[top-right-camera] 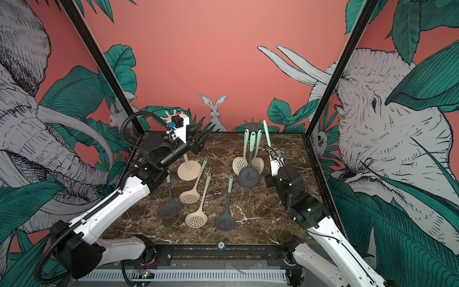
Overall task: Hang the skimmer on the kitchen utensil rack
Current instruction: Hang the skimmer on the rack.
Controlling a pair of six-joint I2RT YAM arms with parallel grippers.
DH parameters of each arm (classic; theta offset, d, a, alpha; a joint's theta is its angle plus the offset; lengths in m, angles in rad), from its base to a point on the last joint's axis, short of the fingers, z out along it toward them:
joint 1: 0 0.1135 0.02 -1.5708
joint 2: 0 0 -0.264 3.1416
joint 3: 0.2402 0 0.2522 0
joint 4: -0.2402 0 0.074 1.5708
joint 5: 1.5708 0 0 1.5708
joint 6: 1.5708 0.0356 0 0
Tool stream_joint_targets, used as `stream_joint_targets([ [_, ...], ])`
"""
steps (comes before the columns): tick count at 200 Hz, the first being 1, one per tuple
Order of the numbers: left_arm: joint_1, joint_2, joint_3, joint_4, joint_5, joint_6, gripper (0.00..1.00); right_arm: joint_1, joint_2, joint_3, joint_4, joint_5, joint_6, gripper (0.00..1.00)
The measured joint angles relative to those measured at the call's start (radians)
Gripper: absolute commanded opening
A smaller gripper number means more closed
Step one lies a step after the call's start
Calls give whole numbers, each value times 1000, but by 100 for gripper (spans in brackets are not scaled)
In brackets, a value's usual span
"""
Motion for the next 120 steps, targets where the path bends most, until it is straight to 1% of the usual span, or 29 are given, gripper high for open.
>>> stream_joint_targets([
  [53, 21, 4, -10, 4, 0, -6, 56, -44, 40, -26, 62, 46, 3, 0],
  [120, 38, 11, -15, 21, 8, -23, 56, -80, 50, -45, 104, -6, 2, 0],
])
